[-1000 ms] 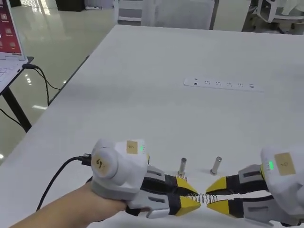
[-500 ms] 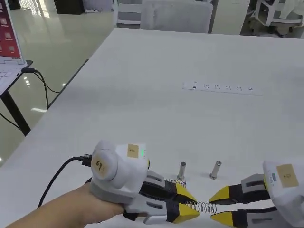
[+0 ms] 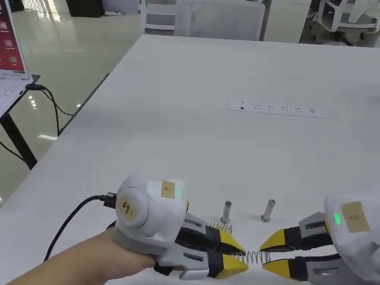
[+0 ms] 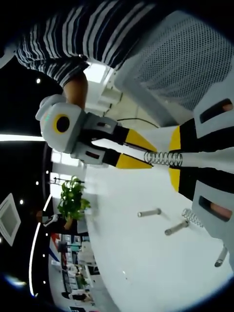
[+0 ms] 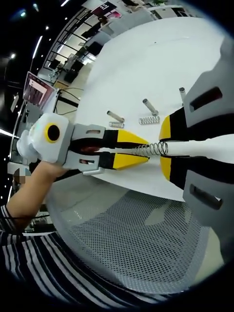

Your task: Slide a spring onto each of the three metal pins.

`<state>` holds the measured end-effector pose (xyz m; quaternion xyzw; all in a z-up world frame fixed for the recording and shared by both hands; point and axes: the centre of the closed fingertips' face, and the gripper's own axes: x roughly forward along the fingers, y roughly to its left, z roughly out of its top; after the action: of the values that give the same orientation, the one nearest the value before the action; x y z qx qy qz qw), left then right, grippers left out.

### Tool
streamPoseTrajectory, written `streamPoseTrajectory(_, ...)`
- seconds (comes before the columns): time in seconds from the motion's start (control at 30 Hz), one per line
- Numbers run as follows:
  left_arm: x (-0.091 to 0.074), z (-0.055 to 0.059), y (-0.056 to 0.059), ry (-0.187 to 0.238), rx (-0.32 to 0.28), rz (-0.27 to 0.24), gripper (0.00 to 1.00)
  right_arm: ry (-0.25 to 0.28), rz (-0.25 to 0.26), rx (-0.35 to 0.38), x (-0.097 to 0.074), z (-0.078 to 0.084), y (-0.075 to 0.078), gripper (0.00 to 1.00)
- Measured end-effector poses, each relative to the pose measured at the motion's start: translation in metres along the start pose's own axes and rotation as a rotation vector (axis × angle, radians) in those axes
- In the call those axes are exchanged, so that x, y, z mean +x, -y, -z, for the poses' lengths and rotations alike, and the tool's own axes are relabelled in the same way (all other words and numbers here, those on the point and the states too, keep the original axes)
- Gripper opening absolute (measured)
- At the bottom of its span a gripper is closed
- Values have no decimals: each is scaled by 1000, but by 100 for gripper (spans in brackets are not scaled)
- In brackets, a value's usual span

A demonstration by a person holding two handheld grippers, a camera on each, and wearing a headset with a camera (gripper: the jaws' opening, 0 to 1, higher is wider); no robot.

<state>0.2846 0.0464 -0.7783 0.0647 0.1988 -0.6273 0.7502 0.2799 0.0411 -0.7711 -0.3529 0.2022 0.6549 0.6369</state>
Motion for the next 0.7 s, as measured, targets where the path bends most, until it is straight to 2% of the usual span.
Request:
streamPoseTrajectory(0.2, 0, 0, -2, -2, 9, -10, 2, 16, -16, -20, -6, -14, 4, 7)
streamPoseTrajectory(0.4, 1, 0, -2, -3, 19, -9, 2, 64, -38, -3, -6, -30, 5, 7)
streamPoseTrajectory(0.53, 2, 0, -3, -6, 28, -17, 2, 81, -39, 2, -4, -34, 5, 7)
streamPoseTrajectory(0.63, 4, -2, -2, -2, 32, -16, 2, 130, -36, 33, -3, -44, 6, 7)
streamPoseTrajectory(0.7, 5, -3, -2, -4, 40, -14, 2, 134, -29, 28, -2, -46, 6, 7)
